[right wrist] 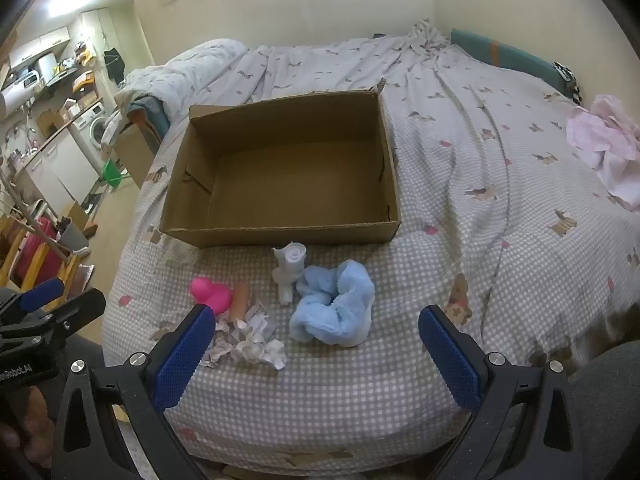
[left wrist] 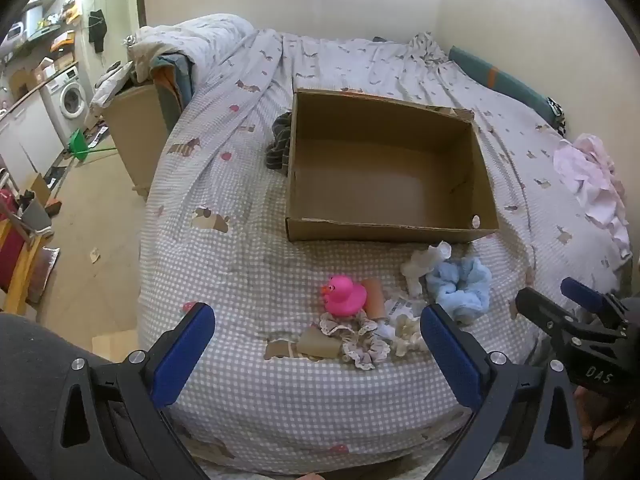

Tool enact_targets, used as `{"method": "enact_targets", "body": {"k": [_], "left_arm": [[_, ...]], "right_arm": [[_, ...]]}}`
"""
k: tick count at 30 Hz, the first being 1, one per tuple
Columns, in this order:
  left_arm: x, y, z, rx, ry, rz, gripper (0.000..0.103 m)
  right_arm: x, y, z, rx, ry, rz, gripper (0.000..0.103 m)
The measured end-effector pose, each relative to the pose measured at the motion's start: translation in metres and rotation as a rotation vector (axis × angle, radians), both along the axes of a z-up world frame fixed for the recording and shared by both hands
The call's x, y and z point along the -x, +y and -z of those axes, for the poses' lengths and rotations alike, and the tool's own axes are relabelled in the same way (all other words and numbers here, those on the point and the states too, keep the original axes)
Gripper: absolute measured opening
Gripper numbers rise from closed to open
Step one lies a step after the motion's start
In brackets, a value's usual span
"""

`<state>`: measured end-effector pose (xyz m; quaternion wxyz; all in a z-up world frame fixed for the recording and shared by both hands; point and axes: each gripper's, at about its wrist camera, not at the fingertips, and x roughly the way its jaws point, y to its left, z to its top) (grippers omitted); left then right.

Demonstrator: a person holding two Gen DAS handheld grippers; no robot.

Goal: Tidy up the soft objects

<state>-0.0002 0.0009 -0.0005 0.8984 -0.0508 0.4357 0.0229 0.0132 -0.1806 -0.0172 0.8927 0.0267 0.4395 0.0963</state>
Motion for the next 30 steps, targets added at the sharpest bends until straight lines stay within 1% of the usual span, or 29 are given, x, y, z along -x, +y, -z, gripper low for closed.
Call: {"method": "enact_targets", "body": {"k": [4,5,7,11,24,30], "left_arm": [[0.0029,0.0056,-0.0011,0.018,0.001,-0.004,0.103],[-0.0018,-0.0006,-0.0003,-0.022,0.023,-0.013,0.103],[-0.0032,-0.0008,-0.0005,-0.029,0.026,-0.019,0.103],[-0.0022,0.0017,0.002,-0.023,0.015,-0.022,0.103],[-0.0025,0.0039,0.0037,-0.015,0.017,-0.028,0.103],[-0.0027,0.0037,0.0037,-0.016,0.018,-0.027,0.103]], "right_arm": [[-0.0002,0.0009,0.0007,-0.001,0.004,-0.003,0.103],[-0.0001,0.0001,0.0004,-0.01,0.003,-0.001,0.103],[-0.0002,-0.0003,0.0004,-0.013,0.004,-0.003,0.103],[0.0004,0.0003,-0.0002,-0.011,0.001,-0.003,0.103],[0.0014,0.0016,0.0029,-0.009,0.0,-0.003,0.103],[0.0012,0.0009,-0.0011,-0.009,-0.001,-0.002,0.103]]}}
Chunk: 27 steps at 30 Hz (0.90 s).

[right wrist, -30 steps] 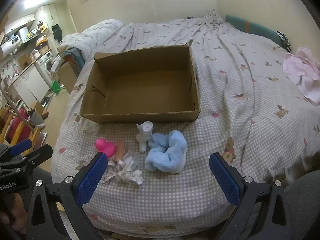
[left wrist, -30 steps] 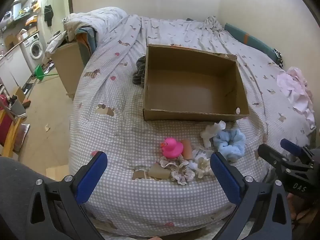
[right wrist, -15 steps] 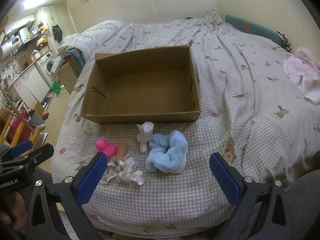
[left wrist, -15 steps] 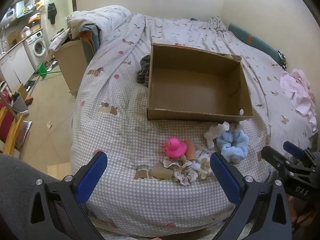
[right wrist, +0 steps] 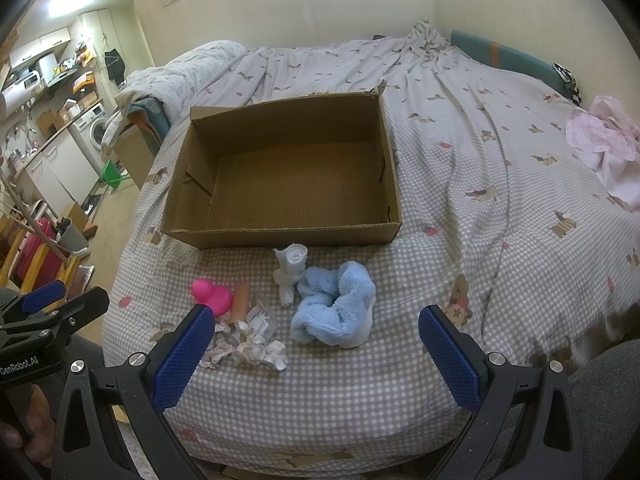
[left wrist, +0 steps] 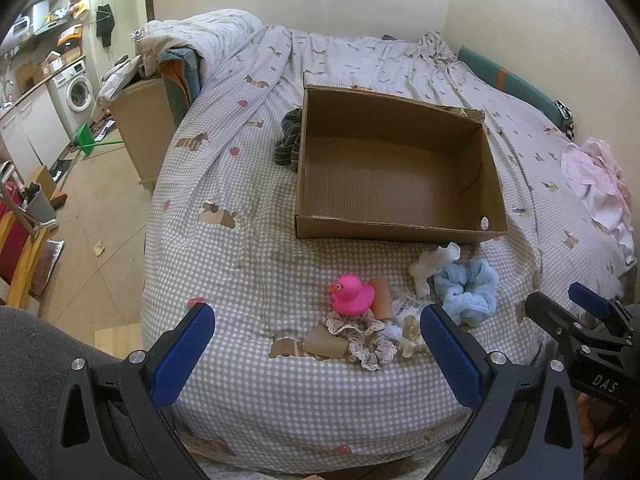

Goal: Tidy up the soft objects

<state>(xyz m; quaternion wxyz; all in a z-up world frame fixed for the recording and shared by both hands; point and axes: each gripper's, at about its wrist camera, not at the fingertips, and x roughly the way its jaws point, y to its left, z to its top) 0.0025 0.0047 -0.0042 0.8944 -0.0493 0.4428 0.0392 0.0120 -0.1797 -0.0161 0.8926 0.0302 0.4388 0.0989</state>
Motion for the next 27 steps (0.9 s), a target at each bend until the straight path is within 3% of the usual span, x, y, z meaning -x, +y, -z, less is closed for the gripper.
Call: {"method": "enact_targets", "body": {"k": [27], "left_arm": [[0.0003,0.0003,0.0002,-0.002,0.001,-0.001,0.103]], "right_arm": [[-0.0002,0.0006,0.0005,0.0,0.002,0.001,0.103]]}}
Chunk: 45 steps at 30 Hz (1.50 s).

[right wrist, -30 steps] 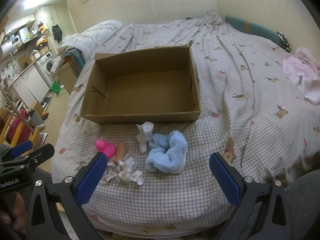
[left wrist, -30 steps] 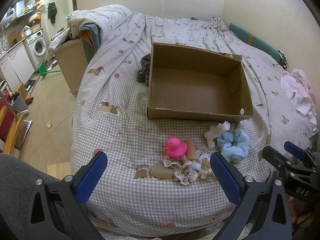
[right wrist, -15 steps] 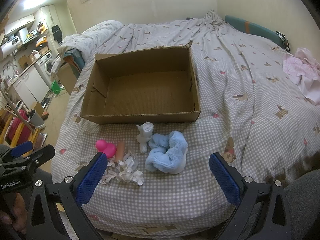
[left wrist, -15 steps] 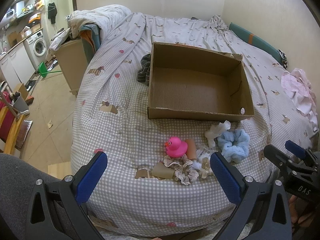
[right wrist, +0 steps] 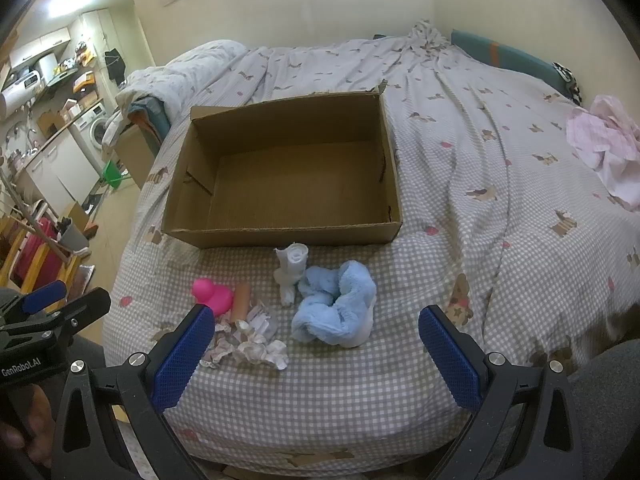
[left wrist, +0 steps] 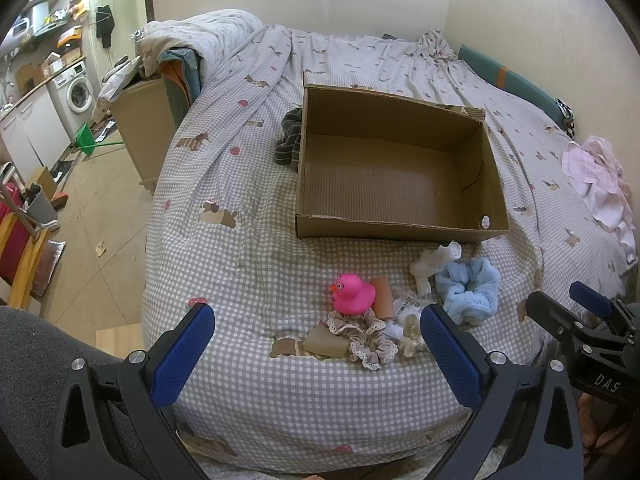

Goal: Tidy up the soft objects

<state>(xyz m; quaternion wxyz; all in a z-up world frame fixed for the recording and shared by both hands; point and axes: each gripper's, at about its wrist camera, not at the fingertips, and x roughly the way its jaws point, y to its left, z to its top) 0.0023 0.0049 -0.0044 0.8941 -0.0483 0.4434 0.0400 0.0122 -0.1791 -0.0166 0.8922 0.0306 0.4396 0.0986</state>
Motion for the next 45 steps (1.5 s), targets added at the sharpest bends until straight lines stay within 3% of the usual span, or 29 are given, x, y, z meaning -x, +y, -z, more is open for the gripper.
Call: {"method": "enact_targets", "body": {"k": [36,45], "left_arm": [[0.003,0.003,0.002,-0.003,0.013,0.001,0.103],[-0.015,0.012,-0.017,0.016,0.067,-0.005,0.103]], "right_arm": [[0.001,0.004,0.004,-0.006,0.007,-0.004,0.103],[-0.02,-0.015,-0.026,-0.066,0.035,-0.007,0.103]]}}
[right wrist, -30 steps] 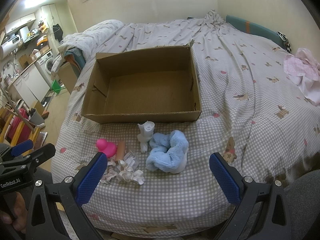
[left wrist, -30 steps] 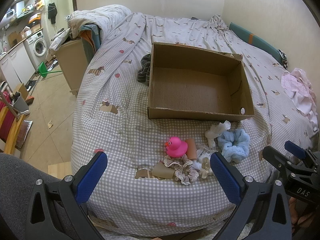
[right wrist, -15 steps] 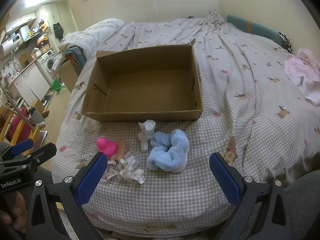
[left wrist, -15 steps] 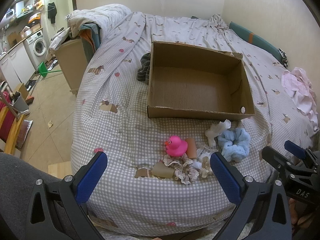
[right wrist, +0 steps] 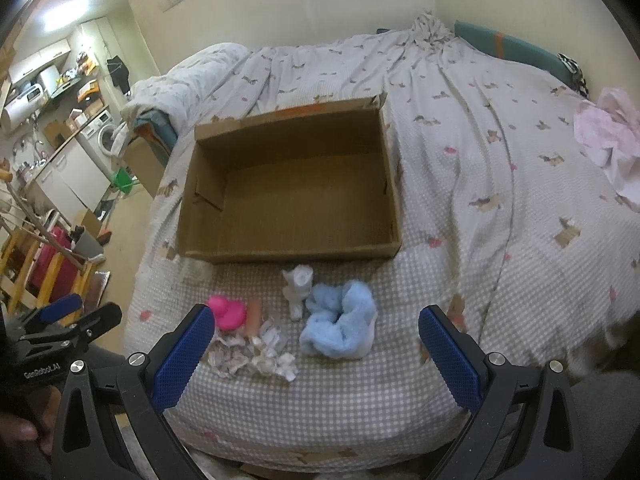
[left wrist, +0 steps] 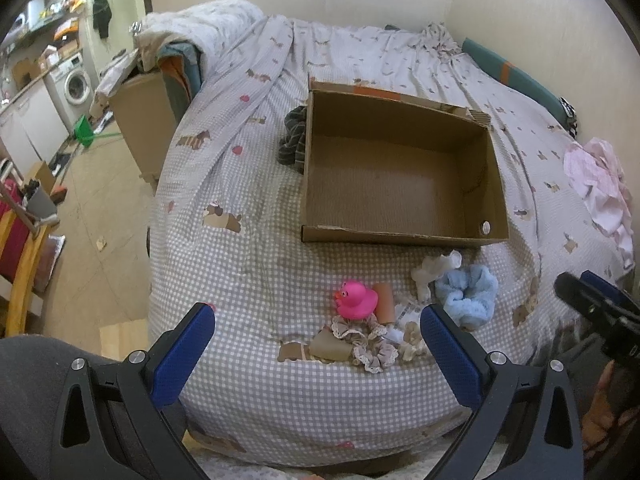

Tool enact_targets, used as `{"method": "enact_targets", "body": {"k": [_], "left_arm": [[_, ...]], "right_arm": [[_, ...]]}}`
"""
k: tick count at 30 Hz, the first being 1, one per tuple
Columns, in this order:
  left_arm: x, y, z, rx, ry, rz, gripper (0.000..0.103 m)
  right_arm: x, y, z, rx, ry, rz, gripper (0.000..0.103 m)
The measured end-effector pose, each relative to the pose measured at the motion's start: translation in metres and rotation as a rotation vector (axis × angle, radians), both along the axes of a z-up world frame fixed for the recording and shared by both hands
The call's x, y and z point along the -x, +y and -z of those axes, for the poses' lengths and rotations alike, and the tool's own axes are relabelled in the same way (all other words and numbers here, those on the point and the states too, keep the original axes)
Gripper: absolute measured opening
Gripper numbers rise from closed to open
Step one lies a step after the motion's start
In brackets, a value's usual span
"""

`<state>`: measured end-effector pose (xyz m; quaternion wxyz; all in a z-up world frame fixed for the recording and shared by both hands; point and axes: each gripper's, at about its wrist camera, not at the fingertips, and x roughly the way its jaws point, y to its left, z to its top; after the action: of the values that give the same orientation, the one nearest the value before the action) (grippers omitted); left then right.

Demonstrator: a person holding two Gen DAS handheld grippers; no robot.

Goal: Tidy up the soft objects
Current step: 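Lower the right gripper onto the light-blue scrunchie and close it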

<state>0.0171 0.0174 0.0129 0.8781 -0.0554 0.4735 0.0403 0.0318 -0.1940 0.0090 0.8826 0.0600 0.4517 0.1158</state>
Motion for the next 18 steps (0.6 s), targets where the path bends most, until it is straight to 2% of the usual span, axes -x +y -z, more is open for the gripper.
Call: {"method": "enact_targets", "body": {"k": [5,9,12,15,18], "left_arm": [[-0.02,0.003,-0.005,-0.009,0.035,0.01,0.103],[-0.041,0.01,0.0,0.014,0.094,0.002,0.103],[-0.052,0.016,0.011,0.014,0.126,-0.012,0.103],[-0.055,0.023,0.029,0.0,0.149,-0.042,0.103],[-0.055,0.029,0.048,0.05,0.204,-0.085,0.103]], "right_arm": [[-0.024,-0.012,-0.008,-0.018,0.032,0.017,0.103],[-0.047,-0.018,0.006,0.039,0.113,0.041,0.103],[-0.062,-0.019,0.029,0.055,0.209,0.041,0.103],[-0.072,-0.007,0.061,0.113,0.306,-0.012,0.103],[-0.076,0.009,0.087,0.167,0.355,-0.069,0.103]]}}
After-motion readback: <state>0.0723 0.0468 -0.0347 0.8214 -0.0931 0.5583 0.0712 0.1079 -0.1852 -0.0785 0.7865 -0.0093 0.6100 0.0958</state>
